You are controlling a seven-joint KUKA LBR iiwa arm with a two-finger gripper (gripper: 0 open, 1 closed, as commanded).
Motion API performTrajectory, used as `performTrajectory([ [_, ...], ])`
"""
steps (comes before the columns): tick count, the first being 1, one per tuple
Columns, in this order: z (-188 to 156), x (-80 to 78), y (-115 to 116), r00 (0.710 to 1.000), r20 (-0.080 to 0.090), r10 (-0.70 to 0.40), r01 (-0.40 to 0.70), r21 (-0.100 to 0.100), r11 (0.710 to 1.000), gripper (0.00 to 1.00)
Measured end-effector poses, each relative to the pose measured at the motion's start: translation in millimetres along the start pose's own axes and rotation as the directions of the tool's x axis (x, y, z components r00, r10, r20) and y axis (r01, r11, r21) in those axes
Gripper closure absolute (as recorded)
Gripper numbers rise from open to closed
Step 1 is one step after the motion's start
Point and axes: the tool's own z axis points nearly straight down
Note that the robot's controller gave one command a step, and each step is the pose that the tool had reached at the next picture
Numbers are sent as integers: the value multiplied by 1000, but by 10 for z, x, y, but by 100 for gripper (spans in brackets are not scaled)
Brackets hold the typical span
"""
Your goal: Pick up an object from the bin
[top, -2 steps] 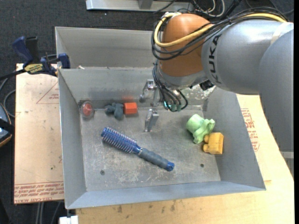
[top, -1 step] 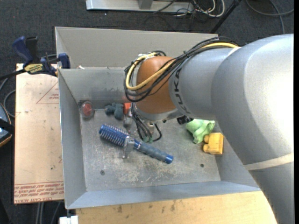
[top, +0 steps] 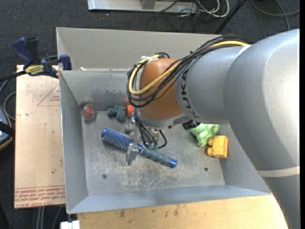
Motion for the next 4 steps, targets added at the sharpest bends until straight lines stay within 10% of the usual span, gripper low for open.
performTrajectory([
  [3, 235, 233, 57, 984, 6, 176, -176, -3, 984, 0],
  [4, 213, 219, 68, 984, 9, 177, -177, -6, 984, 100],
])
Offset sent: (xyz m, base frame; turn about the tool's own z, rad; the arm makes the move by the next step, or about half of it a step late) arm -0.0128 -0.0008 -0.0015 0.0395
